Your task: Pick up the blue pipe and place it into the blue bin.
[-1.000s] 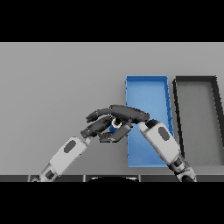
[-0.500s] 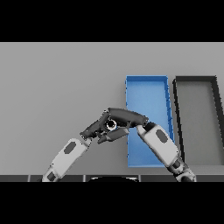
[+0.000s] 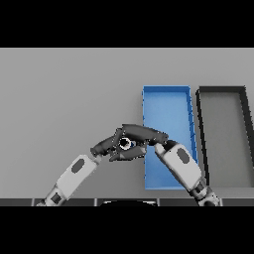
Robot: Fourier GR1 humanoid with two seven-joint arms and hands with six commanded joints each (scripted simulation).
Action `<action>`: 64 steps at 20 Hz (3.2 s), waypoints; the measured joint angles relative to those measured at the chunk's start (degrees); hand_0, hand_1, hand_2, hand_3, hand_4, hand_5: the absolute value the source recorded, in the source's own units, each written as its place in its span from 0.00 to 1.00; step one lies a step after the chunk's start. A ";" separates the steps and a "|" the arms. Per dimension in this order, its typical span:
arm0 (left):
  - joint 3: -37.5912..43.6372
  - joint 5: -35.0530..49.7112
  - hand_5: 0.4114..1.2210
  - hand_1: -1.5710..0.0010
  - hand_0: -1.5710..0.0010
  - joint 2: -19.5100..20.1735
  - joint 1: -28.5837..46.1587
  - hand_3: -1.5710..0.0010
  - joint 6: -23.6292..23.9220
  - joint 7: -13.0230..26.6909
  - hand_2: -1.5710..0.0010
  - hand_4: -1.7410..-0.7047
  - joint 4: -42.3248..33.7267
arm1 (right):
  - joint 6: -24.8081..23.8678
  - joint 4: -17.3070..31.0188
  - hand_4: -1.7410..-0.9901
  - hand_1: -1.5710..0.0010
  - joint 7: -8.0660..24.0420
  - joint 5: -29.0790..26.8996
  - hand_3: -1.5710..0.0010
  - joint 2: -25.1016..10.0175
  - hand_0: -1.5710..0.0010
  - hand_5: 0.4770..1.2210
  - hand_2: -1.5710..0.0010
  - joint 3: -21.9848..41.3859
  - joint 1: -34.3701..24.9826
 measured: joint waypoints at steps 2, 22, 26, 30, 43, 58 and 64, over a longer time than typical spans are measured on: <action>0.26 -1.46 0.78 0.83 0.80 0.18 1.28 0.93 -1.09 -2.49 0.83 0.72 -0.16 | -0.42 -0.64 0.34 0.00 1.63 -0.46 0.01 0.14 0.00 0.99 0.00 -0.36 0.24; 1.91 -2.44 0.14 1.00 1.00 -0.70 2.48 1.00 3.18 6.74 1.00 0.84 -0.04 | -8.38 -1.70 0.33 0.00 14.24 -24.94 0.00 2.52 0.00 1.00 0.00 -6.20 -5.22; 1.51 -2.44 0.11 1.00 1.00 -0.68 3.15 1.00 3.03 7.35 1.00 0.85 -0.39 | -15.12 -2.17 0.33 0.00 16.12 -28.39 0.00 0.63 0.00 1.00 0.00 -8.75 -13.50; 1.54 -2.26 0.09 1.00 1.00 -0.21 3.59 1.00 2.76 6.57 1.00 0.84 -0.97 | -14.25 3.70 0.33 0.00 12.49 -29.31 0.00 -4.02 0.00 1.00 0.00 -13.91 -22.89; 2.06 -3.58 0.06 1.00 1.00 1.37 3.98 1.00 3.97 8.53 1.00 0.89 -2.36 | -20.63 28.68 0.32 0.00 9.95 -18.27 0.00 -14.94 0.00 1.00 0.00 -24.62 -22.23; 1.67 -3.29 0.08 1.00 1.00 1.90 4.74 1.00 3.72 9.11 1.00 0.88 -3.90 | -32.61 26.56 0.16 0.00 20.81 -12.43 0.45 -18.03 0.00 0.96 0.00 -14.25 1.08; 0.98 -4.33 0.08 1.00 1.00 1.18 4.45 1.00 4.11 10.07 1.00 0.88 -3.09 | -40.72 34.44 0.58 0.64 20.83 -29.08 0.79 -26.11 0.62 0.95 0.65 2.83 -2.72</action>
